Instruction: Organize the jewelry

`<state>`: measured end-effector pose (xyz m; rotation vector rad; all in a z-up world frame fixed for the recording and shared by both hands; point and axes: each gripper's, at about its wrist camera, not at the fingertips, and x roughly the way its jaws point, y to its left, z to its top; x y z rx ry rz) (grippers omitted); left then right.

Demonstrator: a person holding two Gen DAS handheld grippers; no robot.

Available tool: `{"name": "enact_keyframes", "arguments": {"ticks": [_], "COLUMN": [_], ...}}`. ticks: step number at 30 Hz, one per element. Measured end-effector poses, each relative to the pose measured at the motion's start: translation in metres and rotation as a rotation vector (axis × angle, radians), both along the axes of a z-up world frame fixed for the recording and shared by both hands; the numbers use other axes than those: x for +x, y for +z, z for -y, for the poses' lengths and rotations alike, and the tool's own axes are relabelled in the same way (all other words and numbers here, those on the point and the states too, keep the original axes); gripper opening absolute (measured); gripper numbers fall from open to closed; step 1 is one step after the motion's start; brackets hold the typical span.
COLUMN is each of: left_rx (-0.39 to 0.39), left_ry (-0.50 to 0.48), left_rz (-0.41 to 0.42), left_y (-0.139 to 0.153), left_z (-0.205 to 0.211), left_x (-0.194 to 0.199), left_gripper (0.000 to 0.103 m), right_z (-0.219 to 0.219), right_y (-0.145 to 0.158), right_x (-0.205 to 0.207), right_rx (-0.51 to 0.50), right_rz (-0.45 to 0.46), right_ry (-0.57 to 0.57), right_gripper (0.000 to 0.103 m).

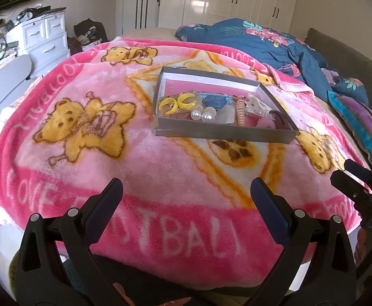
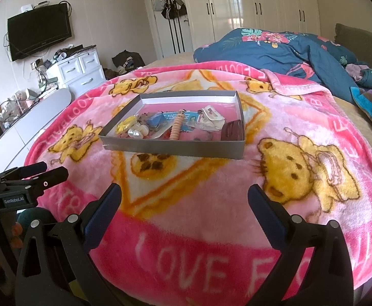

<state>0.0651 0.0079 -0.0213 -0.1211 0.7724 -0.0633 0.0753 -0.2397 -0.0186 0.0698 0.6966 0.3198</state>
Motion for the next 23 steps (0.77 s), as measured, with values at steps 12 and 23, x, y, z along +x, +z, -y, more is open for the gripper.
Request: {"name": "enact_keyframes", "arguments": {"ticks": [12, 23], "left_rx": [0.003, 0.118], "left_ry": [0.120, 0.437], "left_rz": [-0.070, -0.171], "left_y": [-0.009, -0.032], "left_z": [-0.041, -0.178], "left_x": [0.018, 0.147], "left_gripper": [0.094, 0.094], "right_z": [0.031, 0.193], "right_y": [-0.006, -0.060], "right_x": [0.021, 0.153], "right_rx": [0.000, -0.092], "right_rz": [-0.039, -0.206], "right_ry": [-0.117, -0.596], "right_gripper": [0.099, 0.099]}}
